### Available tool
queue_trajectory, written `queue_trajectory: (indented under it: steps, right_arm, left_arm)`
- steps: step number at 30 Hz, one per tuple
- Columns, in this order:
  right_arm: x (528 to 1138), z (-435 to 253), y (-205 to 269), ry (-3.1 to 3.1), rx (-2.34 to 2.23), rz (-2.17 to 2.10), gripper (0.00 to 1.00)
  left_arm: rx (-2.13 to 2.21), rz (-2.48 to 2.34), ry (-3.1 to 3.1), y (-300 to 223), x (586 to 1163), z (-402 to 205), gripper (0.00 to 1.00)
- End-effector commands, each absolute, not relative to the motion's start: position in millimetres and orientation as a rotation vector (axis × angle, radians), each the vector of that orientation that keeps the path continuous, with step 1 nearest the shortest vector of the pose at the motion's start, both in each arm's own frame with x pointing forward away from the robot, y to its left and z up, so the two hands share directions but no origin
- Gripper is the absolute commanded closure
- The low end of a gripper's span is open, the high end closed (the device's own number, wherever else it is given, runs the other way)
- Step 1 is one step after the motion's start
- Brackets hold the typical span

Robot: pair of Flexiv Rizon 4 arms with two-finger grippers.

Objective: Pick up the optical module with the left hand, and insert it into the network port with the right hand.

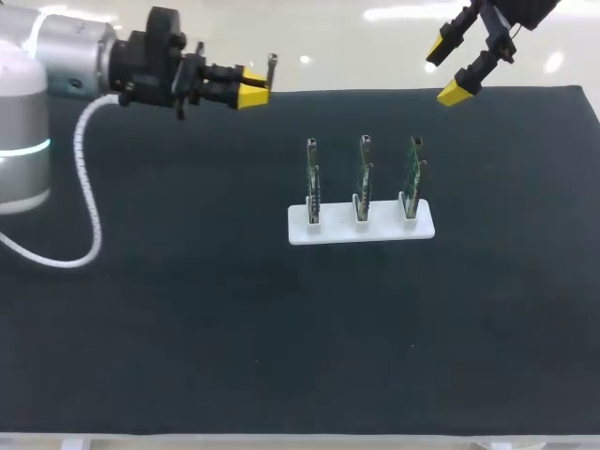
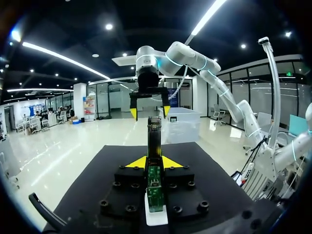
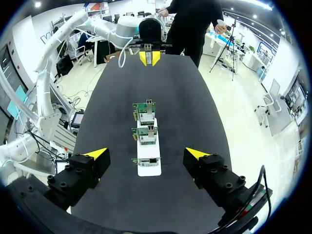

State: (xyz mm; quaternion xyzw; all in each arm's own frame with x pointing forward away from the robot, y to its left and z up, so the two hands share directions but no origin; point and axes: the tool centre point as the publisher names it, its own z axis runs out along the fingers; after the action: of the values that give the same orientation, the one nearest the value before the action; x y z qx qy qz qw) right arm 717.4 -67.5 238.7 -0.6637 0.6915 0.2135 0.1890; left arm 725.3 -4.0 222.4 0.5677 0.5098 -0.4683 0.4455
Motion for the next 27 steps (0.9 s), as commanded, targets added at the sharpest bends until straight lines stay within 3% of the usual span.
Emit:
queue_trajectory:
  steps: [1,27]
  right_arm:
    - [716.8,238.4,-67.3,1.944,-1.864,0.599,0.0]
    - [716.8,238.4,-67.3,1.944,-1.864,0.599,0.0]
  left_arm:
    - [1.398,-1.153,1.265,-24.5,720.2,219.6,1.0]
    - [1.386,-1.14,1.284,-34.1,715.8,219.0,1.0]
